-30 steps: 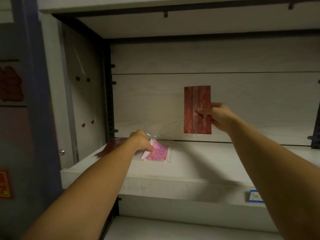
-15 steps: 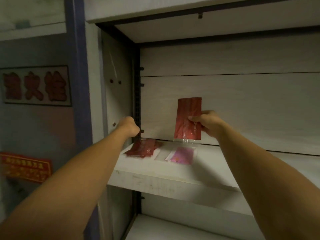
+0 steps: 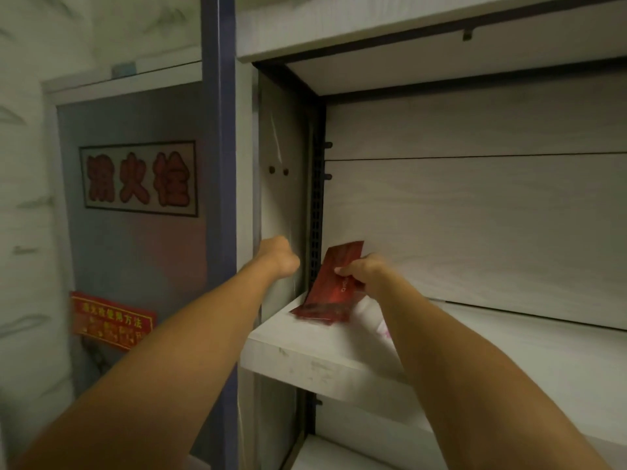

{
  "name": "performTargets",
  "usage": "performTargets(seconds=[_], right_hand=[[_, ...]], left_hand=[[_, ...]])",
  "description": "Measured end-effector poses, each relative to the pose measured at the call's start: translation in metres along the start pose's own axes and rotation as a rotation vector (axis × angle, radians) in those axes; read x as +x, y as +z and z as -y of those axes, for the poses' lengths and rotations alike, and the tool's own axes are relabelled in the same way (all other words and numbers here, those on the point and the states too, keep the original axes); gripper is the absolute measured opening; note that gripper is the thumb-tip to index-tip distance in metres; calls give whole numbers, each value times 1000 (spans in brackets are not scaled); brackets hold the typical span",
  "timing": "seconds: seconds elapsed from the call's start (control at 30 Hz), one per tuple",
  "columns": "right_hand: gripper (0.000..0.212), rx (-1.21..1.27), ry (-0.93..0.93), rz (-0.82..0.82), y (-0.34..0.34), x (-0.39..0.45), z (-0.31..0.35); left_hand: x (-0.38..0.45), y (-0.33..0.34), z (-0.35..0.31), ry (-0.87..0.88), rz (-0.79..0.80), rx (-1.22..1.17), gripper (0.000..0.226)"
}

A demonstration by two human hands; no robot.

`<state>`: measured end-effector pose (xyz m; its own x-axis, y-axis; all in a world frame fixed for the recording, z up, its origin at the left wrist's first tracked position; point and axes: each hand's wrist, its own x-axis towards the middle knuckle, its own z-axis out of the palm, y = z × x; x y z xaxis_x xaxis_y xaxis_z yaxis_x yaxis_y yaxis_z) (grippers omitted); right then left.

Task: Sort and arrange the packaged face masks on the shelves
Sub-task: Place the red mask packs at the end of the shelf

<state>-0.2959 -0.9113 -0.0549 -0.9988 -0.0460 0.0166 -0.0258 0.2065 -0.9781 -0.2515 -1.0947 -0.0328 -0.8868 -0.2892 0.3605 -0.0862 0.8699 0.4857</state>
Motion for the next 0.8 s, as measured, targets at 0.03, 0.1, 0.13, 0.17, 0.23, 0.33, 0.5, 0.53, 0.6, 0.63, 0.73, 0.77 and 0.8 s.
performTargets(seconds=[0.03,0.1,0.13,0.17,0.23,0.33,0.5,0.53,0.6,0.63,0.73,0.77,0.8], right_hand=[[33,-53,9,-8,4,1,-2],[46,-202,20,-33,9,5,-7],[48,-277,18,-49,11,3,-8],[49,-341,14,-68,13,2,-10],[49,-456,10,-99,17,-1,-11],[45,-564,18,-137,22,-6,-10],[40,-629,32,-198,34,-7,-11],[41,-639,42,-205,36,-7,-13],[47,-665,57,-236,40,-7,-14],[51,-679,60,-266,40,-8,-14],[77,-742,63,-363,41,-9,-14],[85,-776,51,-377,41,-9,-15],[88,-801,32,-386,40,-10,-15]], left_hand=[[0,0,0,2,-3,-3,29],[0,0,0,2,-8,-15,28],[0,0,1,1,-3,-27,27],[1,0,2,3,3,-38,26],[2,0,3,16,11,-53,24],[2,-1,4,31,15,-61,23],[-1,0,5,48,41,-87,25],[-2,0,5,51,45,-90,25],[-5,1,5,56,53,-89,26],[-6,2,6,59,56,-88,27],[-9,4,6,70,66,-90,27],[-9,5,5,79,68,-92,27],[-10,6,5,88,71,-96,27]])
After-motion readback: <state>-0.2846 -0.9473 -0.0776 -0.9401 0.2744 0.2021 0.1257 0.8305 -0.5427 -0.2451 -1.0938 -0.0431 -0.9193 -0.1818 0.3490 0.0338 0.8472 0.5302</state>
